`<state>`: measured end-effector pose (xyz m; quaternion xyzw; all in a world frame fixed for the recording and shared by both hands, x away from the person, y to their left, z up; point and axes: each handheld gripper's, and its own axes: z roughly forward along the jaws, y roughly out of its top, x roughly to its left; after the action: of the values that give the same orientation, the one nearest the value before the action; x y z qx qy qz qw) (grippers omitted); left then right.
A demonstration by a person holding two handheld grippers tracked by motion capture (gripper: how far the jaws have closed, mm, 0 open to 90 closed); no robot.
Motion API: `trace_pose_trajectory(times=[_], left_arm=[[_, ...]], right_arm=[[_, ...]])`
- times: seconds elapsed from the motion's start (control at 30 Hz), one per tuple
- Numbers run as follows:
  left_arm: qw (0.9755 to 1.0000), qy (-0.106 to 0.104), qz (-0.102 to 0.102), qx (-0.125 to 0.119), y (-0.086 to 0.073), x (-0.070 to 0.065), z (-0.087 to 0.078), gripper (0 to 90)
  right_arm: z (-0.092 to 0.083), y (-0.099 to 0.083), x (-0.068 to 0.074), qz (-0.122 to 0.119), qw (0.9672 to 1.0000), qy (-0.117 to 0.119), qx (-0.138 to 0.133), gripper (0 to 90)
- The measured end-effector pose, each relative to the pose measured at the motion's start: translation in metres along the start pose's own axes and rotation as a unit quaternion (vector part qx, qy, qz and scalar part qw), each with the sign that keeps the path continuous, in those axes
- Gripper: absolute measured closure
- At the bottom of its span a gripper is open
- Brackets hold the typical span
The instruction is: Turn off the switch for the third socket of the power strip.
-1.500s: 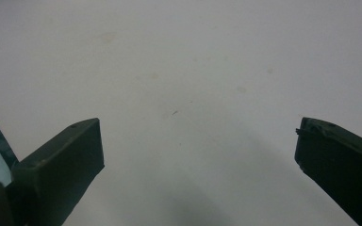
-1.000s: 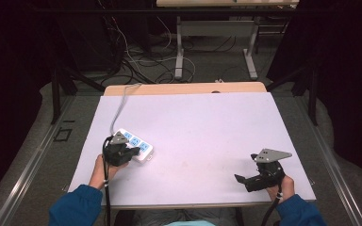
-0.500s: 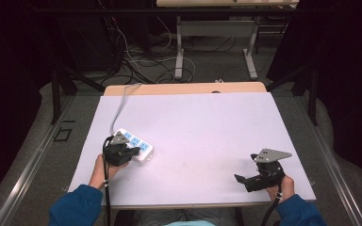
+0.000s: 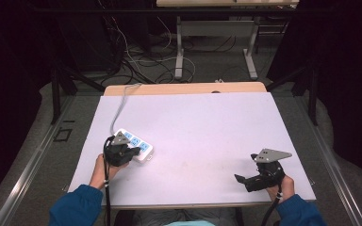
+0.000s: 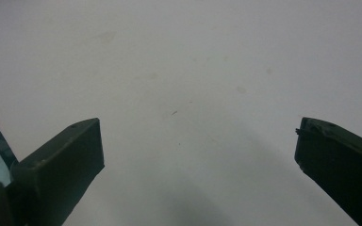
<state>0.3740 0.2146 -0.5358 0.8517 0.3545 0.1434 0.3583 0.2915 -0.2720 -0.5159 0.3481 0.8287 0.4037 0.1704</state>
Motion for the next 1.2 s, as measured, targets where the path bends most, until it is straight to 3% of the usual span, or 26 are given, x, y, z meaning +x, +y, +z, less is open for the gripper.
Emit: trace_pose_trajectory(times=[0.6, 1.2], left_arm=[[0.9999, 0.01, 0.013, 0.001, 0.0013, -0.0022, 0.0004, 90.0], [0.9999, 0.014, 0.009, -0.004, 0.0025, -0.0022, -0.0021, 90.0]], right_arm=[[-0.0003, -0.0001, -0.0001, 0.0, 1.0, -0.001, -0.001, 1.4], [-0.0001, 0.0, -0.0001, -0.001, 1.0, -0.001, -0.002, 1.4]])
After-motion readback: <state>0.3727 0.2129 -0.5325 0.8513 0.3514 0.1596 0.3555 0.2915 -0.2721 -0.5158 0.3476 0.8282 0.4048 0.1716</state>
